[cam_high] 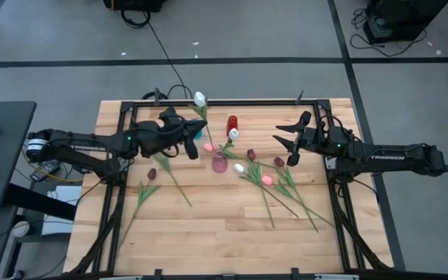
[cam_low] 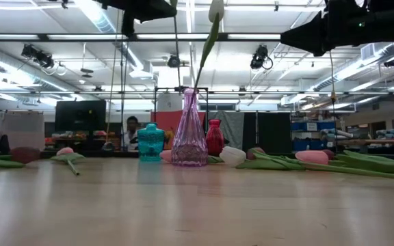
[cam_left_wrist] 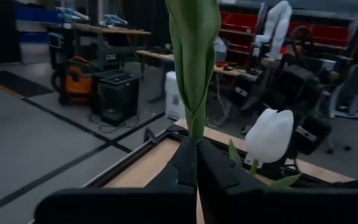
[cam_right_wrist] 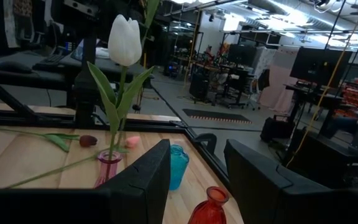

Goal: Sort flowers into vase by color
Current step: Put the left white tulip into the pink vase, then put the left pink tulip into the blue vase

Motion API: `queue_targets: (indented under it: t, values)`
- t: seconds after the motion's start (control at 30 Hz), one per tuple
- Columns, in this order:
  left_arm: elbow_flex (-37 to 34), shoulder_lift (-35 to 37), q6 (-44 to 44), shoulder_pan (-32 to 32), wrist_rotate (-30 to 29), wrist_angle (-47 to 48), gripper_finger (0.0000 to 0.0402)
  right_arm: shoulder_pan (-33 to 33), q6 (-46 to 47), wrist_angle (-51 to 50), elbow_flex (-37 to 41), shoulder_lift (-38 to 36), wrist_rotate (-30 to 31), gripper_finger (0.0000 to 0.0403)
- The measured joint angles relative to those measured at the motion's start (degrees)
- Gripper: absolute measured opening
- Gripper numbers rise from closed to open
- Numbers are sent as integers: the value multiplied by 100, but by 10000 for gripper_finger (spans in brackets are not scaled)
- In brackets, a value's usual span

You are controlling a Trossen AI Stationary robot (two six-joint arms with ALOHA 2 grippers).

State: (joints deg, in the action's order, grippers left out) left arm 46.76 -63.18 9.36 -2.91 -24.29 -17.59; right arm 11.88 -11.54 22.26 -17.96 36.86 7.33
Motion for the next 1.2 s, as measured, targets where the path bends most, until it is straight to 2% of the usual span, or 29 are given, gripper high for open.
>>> queue_targets:
  t: [0.1,0.37,0.6,0.8,0.97,1.2]
  values:
    - [5,20,3,-46,226,-290,3,0,-1,0,0,0,0,165]
    - [3,-115,18,-47,249,-258,3,0,-14,-1,0,0,0,165]
    - [1,-552,5,-45,317,-413,3,0,-16,-8,0,26,0,165]
    - [-1,-820,-4,-38,705,-171,7,0,-19,5,0,42,-1,165]
    - [-12,-980,405,-6,856,543,32,0,-19,4,0,42,-1,165]
    - [-15,-1274,718,128,848,1084,97,0,-14,9,0,42,-2,165]
